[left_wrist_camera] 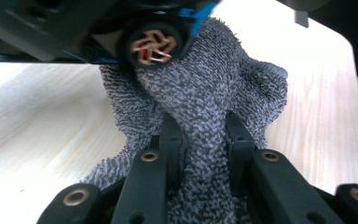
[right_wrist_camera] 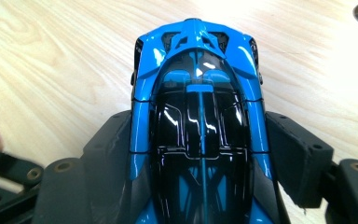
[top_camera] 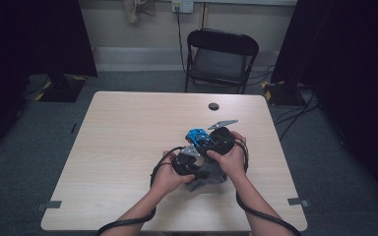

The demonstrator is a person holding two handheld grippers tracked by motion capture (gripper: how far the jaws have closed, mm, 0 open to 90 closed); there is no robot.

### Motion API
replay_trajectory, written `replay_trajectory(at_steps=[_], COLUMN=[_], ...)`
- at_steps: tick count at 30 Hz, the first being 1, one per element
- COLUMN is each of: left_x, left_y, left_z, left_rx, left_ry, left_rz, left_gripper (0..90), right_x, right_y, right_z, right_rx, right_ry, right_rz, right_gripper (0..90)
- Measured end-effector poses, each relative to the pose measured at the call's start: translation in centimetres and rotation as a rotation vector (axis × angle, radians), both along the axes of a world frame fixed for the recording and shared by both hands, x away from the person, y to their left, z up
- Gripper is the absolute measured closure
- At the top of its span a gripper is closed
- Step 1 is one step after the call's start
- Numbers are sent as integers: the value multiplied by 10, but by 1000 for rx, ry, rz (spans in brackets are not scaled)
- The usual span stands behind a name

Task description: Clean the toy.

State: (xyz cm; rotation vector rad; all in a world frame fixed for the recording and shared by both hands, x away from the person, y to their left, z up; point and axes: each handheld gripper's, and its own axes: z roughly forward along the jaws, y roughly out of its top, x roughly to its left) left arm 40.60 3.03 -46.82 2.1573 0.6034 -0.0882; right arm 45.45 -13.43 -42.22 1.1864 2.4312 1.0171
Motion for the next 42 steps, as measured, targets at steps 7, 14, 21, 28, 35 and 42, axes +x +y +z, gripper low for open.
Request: replay_trajectory(at_steps=[7, 14, 21, 28, 35, 42], left_x=[-4, 2, 17, 28, 36, 38], left_y=[2, 31, 72, 104, 129, 148], left_z=[-1, 5, 12, 23, 21, 15], left_rx=[27, 40, 46, 34, 26, 42], left_ry=[-2, -25, -51, -81, -83, -85], left_rz=[-23, 30, 137, 213, 278, 328], left_gripper=[741, 741, 741, 742, 741, 741], right_x=[2, 5, 4, 3, 2, 1], right_y=[-8, -29, -51, -68, -79, -94], right_z=[1, 0, -5, -12, -16, -26], right_rx=[4, 4, -11, -21, -42, -63], right_ry=[-3, 0, 11, 21, 22, 35], right_rz=[-9, -49, -79, -98, -109, -132], right_gripper=[286, 285, 285, 285, 285, 285])
